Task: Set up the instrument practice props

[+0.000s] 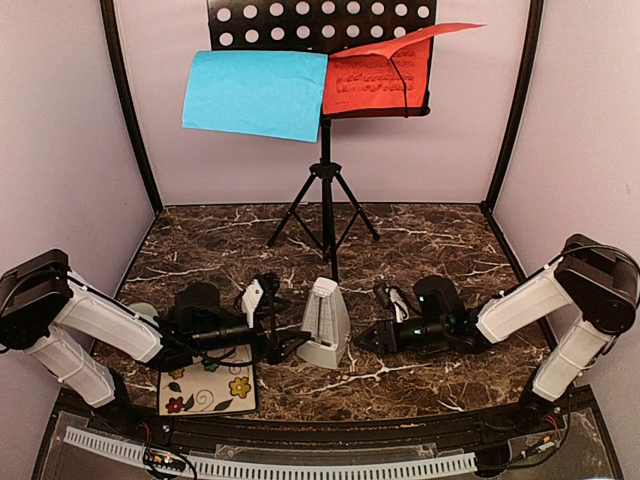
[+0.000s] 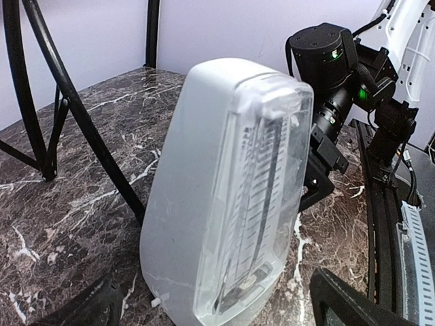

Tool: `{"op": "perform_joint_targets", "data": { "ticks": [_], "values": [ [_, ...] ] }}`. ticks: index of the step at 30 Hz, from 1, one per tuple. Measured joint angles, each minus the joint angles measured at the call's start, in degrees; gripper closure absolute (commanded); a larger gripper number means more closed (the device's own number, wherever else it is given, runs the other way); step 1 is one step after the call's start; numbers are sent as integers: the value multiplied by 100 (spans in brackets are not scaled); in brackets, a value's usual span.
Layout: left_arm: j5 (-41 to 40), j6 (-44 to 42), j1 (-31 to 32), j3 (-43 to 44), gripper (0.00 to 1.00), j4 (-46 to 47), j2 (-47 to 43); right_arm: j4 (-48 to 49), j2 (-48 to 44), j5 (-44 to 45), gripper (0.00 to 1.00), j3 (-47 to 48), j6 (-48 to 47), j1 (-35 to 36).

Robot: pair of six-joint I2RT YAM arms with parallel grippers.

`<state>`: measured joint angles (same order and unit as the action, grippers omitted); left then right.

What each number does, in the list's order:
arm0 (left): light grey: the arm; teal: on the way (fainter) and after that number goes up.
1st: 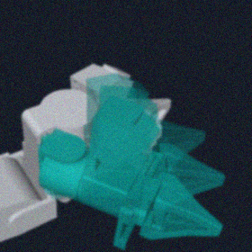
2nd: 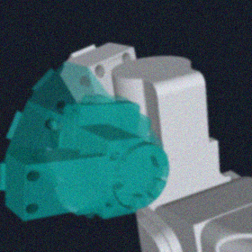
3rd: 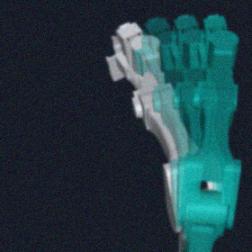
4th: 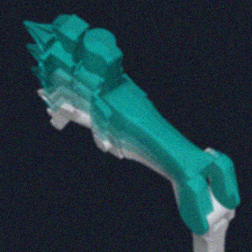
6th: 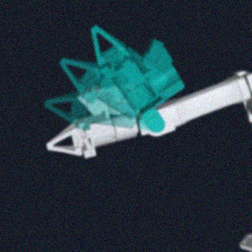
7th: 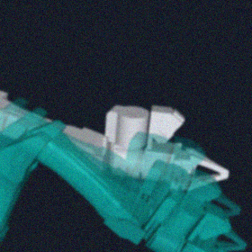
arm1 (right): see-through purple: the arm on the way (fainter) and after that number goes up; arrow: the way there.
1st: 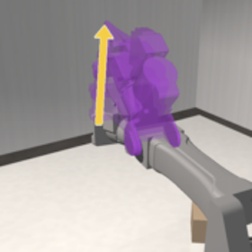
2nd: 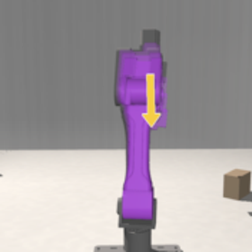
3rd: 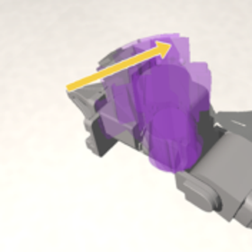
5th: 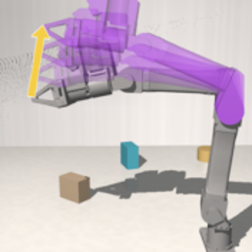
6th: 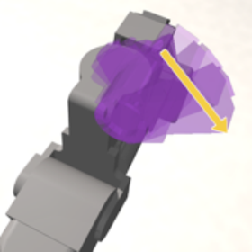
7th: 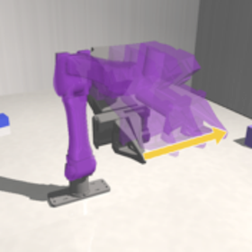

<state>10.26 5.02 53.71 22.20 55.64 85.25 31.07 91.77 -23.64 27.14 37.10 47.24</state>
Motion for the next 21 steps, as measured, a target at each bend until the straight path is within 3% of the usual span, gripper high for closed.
{"op": "perform_joint_targets", "data": {
  "ticks": [7,16,21],
  "values": [
    [-671,31,415,352,1,59,422,612,459,-348,52,37,262,0],
    [-2090,380,1220,922,1,225,1021,857,522,-334,53,39,415,37],
    [-3134,601,1458,1641,1,-323,1224,822,520,-195,54,39,413,94]
  ]
}}
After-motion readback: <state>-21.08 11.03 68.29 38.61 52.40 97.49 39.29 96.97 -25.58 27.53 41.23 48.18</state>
